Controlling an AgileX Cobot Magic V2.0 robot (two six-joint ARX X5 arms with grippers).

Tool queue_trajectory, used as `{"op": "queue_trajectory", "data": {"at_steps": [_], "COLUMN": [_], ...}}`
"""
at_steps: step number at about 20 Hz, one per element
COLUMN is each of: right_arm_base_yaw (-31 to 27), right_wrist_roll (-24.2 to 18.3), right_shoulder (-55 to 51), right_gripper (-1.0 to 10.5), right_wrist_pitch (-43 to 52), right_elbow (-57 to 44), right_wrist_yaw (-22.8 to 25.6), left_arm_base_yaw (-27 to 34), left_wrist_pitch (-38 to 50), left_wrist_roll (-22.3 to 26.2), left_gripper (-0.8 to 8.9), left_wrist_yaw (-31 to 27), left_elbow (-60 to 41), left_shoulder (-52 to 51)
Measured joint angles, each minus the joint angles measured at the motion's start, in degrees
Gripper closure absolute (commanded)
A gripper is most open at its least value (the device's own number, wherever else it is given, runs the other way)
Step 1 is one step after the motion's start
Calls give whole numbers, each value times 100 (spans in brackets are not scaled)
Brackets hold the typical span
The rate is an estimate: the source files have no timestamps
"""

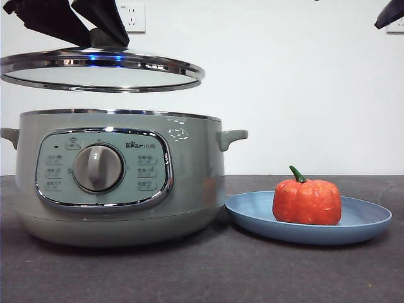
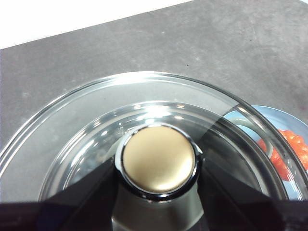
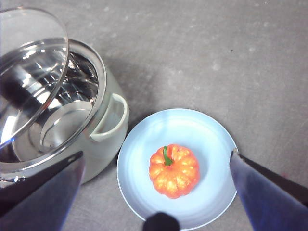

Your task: Take the pumpkin out from the steamer,put the pumpkin in the blue plate,close the lid

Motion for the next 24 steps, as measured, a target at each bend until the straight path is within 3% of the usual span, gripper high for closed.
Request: {"op": "queue_trajectory", "data": {"at_steps": [9, 16, 17, 19, 24], "right_arm_base_yaw": [0, 0, 0, 0, 0], "right_wrist_roll": [-2, -2, -2, 0, 0], "right_shoulder": [0, 0, 0, 0, 0], "right_gripper": [446, 446, 446, 446, 446], "right_wrist_pitch": [-48, -50, -48, -48, -50], "right_elbow": [0, 0, 0, 0, 0], "right_wrist_yaw": [0, 0, 2, 0, 0], "left_arm_base_yaw": [-170, -214, -214, -214, -214], "left_wrist_pitch": [376, 485, 479, 446, 378], "left_wrist_roll": [-79, -79, -79, -79, -103], "left_gripper": [822, 802, 747, 520, 490], "left_wrist_yaw": [7, -13, -11, -11, -15], "left_elbow": [0, 39, 39, 52, 59], "left_shoulder": [940, 1113, 1113, 1113, 1086]}}
